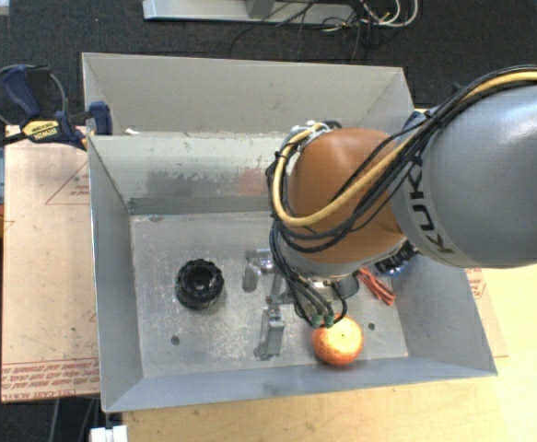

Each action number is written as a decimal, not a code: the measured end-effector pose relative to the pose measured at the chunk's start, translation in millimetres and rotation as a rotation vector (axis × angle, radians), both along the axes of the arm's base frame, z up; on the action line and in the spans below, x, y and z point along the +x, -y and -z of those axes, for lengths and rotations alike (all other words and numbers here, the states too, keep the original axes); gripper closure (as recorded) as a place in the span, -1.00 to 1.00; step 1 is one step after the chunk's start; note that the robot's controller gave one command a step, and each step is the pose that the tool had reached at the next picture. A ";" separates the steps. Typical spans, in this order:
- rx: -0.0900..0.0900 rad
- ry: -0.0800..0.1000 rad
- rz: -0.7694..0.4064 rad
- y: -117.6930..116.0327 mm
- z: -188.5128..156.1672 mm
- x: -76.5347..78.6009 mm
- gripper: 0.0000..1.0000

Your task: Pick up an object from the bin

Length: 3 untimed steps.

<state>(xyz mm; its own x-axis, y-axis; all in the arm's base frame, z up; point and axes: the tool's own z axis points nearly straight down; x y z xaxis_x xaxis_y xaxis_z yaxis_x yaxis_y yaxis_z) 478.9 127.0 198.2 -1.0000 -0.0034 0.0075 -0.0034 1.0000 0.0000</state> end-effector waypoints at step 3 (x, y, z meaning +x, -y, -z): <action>0.004 0.011 -0.362 -59.2 52.7 73.6 -1.00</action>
Offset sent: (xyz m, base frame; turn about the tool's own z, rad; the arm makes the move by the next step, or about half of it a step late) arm 0.0765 0.0458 -0.0591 -0.2711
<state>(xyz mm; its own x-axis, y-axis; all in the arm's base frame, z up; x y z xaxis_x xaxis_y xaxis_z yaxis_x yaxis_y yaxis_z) 552.6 186.2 145.5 -0.9340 -0.3574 -0.0034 -0.3574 0.9340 0.0017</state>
